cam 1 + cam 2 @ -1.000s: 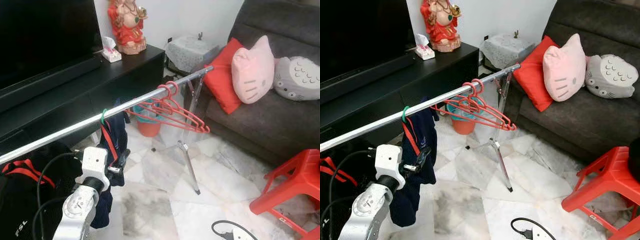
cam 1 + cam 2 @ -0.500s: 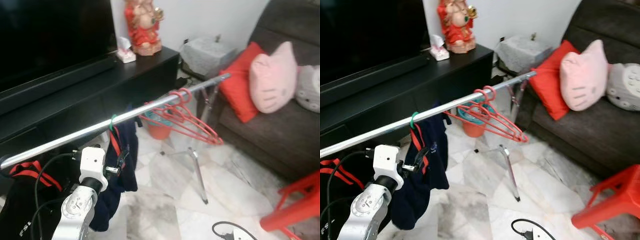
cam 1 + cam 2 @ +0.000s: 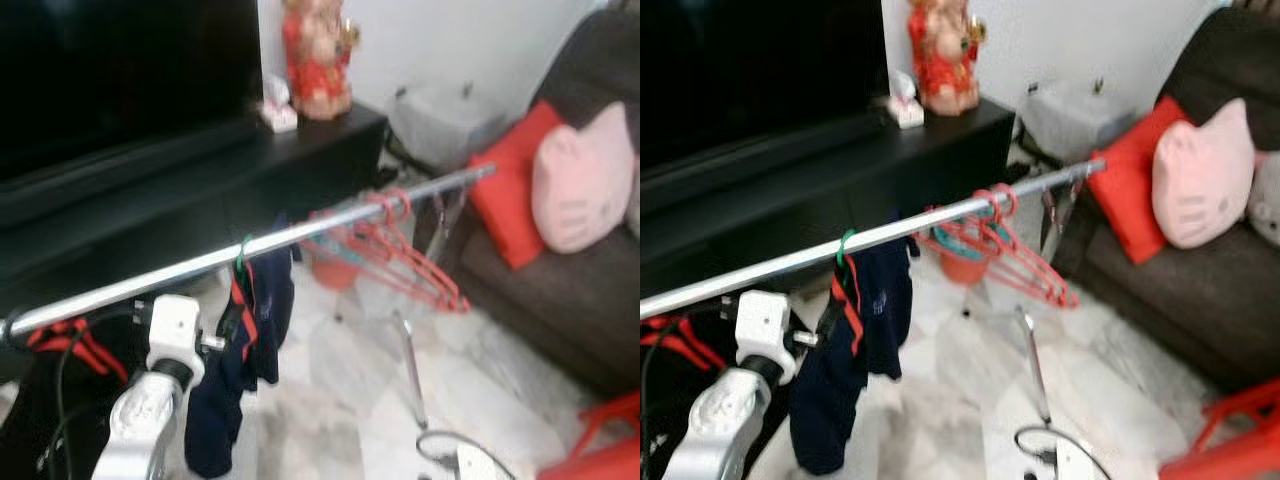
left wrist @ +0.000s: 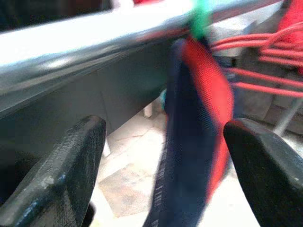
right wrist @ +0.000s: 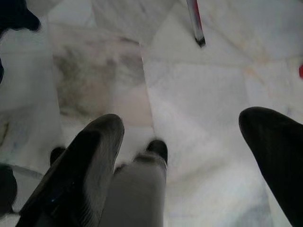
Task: Hang hanger
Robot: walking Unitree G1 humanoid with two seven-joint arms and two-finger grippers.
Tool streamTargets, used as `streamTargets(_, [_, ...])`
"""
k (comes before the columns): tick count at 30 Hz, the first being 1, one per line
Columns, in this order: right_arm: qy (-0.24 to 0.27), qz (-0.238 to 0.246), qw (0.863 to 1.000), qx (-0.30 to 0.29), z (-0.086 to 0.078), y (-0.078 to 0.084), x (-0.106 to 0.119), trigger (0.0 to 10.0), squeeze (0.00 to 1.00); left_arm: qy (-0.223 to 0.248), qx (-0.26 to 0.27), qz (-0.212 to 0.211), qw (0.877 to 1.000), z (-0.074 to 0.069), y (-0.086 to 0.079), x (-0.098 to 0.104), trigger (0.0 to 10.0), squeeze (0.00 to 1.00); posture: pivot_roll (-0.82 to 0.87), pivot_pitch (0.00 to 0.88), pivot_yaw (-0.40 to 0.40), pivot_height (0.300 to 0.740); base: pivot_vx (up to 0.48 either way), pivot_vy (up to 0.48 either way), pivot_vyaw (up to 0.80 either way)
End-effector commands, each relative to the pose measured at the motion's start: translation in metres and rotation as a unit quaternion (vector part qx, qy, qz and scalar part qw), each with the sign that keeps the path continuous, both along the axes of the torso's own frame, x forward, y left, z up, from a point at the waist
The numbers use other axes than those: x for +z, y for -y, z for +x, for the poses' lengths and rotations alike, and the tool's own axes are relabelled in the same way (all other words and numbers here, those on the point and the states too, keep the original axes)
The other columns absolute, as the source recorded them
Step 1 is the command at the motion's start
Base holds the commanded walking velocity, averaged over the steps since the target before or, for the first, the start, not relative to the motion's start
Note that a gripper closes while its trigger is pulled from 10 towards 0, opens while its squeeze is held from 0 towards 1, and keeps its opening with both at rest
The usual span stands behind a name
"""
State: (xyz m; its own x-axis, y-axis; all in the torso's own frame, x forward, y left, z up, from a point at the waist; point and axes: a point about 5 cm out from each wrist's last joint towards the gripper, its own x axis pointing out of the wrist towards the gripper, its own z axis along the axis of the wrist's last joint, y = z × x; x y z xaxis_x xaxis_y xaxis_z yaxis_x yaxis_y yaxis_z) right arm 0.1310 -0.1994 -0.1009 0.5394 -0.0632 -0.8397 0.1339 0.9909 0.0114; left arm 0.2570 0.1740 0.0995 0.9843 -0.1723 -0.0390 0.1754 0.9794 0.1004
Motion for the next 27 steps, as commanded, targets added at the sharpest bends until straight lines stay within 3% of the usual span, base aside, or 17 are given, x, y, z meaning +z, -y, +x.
streamTargets(1, [-0.01, -0.006, 1.0, -0.007, -0.006, 0.006, -0.001, 10.0, 0.0, -0.007, 0.006, 0.008, 1.0, 0.003, 0.0, -0.002, 10.0, 0.0, 0.15, 0.0, -0.029, 0.74, 0.0, 0.0, 0.0])
streamTargets(10, [-0.01, -0.005, 1.0, -0.007, -0.005, 0.005, -0.001, 10.0, 0.0, -0.009, 0.006, 0.018, 1.0, 0.001, -0.003, -0.002, 10.0, 0.0, 0.15, 0.0, -0.03, 0.74, 0.0, 0.0, 0.0])
streamTargets(17, [-0.01, -0.006, 1.0, -0.006, -0.005, 0.006, -0.001, 10.0, 0.0, 0.018, -0.058, -0.008, 0.998, -0.007, 0.007, 0.013, 10.0, 0.0, 0.16, 0.0, -0.031, 0.74, 0.0, 0.0, 0.0])
streamTargets(22, [-0.009, -0.005, 1.0, -0.007, -0.005, 0.006, -0.001, 10.0, 0.0, 0.002, -0.155, 0.015, 0.988, -0.018, 0.016, 0.02, 10.0, 0.0, 0.16, 0.0, -0.031, 0.74, 0.0, 0.0, 0.0])
streamTargets(24, [-0.009, -0.005, 1.0, -0.007, -0.005, 0.006, -0.001, 10.0, 0.0, -0.02, -0.215, 0.017, 0.976, -0.023, 0.024, 0.023, 10.0, 0.0, 0.16, 0.0, -0.033, 0.74, 0.0, 0.0, 0.0])
streamTargets(27, [-0.009, -0.005, 1.0, -0.006, -0.005, 0.006, -0.001, 10.0, 0.0, -0.043, -0.262, 0.028, 0.964, -0.027, 0.031, 0.022, 10.0, 0.0, 0.16, 0.0, -0.031, 0.74, 0.0, 0.0, 0.0])
